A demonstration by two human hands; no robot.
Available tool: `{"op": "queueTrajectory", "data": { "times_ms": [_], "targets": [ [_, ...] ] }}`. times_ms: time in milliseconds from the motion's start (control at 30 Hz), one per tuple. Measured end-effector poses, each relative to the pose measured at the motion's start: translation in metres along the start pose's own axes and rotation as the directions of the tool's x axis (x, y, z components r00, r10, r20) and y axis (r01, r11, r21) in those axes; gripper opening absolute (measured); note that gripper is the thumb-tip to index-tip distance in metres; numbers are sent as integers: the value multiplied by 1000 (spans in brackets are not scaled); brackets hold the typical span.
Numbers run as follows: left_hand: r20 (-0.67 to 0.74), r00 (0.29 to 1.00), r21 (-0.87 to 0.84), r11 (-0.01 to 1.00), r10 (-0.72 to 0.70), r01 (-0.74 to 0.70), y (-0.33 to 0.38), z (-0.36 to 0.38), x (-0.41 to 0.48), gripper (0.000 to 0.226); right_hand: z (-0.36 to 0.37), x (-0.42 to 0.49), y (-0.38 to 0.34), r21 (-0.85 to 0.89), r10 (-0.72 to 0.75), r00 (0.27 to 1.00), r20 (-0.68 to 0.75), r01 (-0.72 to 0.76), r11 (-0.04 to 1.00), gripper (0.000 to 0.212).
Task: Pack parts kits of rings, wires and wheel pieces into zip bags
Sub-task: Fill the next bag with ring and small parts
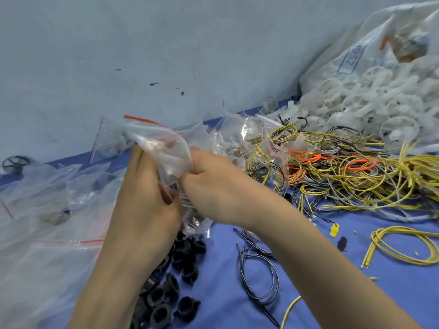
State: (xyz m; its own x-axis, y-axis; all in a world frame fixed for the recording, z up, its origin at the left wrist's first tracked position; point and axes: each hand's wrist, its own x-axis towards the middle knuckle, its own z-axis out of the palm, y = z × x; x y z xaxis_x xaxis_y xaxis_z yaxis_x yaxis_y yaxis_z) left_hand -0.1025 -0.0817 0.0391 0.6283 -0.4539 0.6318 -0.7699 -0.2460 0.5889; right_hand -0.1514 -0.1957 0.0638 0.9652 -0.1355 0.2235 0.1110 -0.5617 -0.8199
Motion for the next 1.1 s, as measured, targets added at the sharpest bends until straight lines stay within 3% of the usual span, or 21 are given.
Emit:
{"op": "queueTrajectory", "data": {
  "times_ms": [133,267,367,467,567,733,900,1100],
  "targets": [
    [84,995,51,997,59,-63,1,4,-4,58,-7,7,11,-199,122,976,178,-86,976,24],
    [105,979,84,980,173,-182,21,17,-9,67,-16,6,24,-498,279,932,230,-134,857,12],
    [173,965,56,976,197,-210,31,25,-12,73,-19,6,28,-634,322,919,228,-111,765,33],
    [115,980,5,986,165,-167,25,19,-11,70,-28,1,23,-606,298,940,164,-143,783,46],
    [82,992,-19,996,92,-91,19,13,-10,68,-35,-9,10,-599,213,960,183,-63,799,54],
    [58,998,-31,999,14,-13,16,15,-10,68,-30,-25,-8,-606,-49,968,245,193,772,22],
    [21,1000,-68,998,-7,9,19,6,-7,65,-28,-20,-4,-622,-15,968,249,172,764,27],
    [93,994,-90,994,-53,61,12,3,-4,59,-43,-21,-10,-391,-221,967,127,254,885,23]
  ]
}}
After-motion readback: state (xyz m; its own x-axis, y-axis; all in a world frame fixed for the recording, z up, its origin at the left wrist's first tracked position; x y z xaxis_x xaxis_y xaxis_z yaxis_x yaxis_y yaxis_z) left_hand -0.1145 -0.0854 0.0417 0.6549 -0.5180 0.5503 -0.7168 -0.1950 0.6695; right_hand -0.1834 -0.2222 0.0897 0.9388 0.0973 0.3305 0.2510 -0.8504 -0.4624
